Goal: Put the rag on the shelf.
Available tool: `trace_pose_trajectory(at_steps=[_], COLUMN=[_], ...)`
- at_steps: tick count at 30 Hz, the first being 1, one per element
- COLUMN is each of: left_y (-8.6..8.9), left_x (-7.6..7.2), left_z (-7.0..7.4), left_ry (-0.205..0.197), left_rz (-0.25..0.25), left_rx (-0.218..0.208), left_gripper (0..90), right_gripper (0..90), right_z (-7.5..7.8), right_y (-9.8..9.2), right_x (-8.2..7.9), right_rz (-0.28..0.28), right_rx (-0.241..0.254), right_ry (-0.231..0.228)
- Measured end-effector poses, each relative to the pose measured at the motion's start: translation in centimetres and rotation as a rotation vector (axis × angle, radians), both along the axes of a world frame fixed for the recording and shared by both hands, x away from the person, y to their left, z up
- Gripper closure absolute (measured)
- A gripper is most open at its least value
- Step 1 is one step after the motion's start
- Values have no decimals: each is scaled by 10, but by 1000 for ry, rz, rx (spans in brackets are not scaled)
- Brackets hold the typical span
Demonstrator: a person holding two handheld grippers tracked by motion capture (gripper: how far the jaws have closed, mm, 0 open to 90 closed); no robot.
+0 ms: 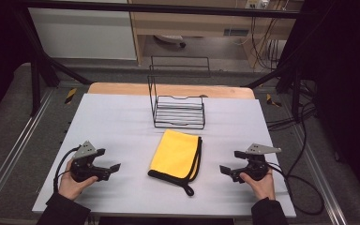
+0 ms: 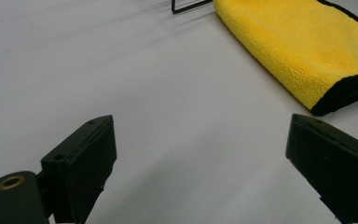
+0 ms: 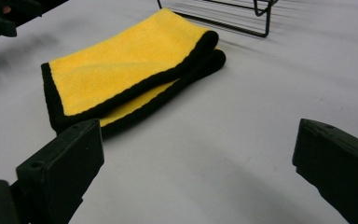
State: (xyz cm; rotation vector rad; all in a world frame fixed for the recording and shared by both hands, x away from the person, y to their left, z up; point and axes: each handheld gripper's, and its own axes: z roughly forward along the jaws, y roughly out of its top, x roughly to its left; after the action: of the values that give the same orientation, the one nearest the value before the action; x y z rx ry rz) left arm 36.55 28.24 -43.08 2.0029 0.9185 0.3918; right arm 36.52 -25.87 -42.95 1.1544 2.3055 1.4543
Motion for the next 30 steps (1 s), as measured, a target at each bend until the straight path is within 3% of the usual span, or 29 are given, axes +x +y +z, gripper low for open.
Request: trace_pose_trajectory(at_steps=[10, 18, 19, 20, 21, 23, 25, 28, 30], left_y=[-4, -3, -3, -3, -3, -4, -4, -4, -4], left_x=[-1, -1, -1, -1, -1, -1, -2, -2, -2], left_z=[0, 0, 1, 1, 1, 1, 1, 1, 1], left_ry=[12, 15, 16, 14, 16, 15, 15, 15, 16], left_rz=[4, 13, 15, 16, 14, 14, 13, 15, 16], left_rx=[0, 5, 5, 8, 9, 13, 15, 15, 15], left_gripper=[88, 93, 95, 95, 98, 98, 99, 100, 102], right_gripper=[92, 192, 219, 219, 258, 281, 351, 390, 466], right_z=[6, 8, 7, 7, 6, 5, 1, -3, -7], right_y=[37, 84, 97, 97, 110, 117, 134, 142, 149], right_x=[-6, -12, -13, -13, -14, -15, -16, -17, -18], right_rz=[72, 114, 130, 130, 146, 161, 200, 216, 230], right_rx=[-21, -62, -69, -69, -81, -83, -116, -152, -169], right_ry=[-25, -24, -21, -21, -16, -15, -8, -6, -11])
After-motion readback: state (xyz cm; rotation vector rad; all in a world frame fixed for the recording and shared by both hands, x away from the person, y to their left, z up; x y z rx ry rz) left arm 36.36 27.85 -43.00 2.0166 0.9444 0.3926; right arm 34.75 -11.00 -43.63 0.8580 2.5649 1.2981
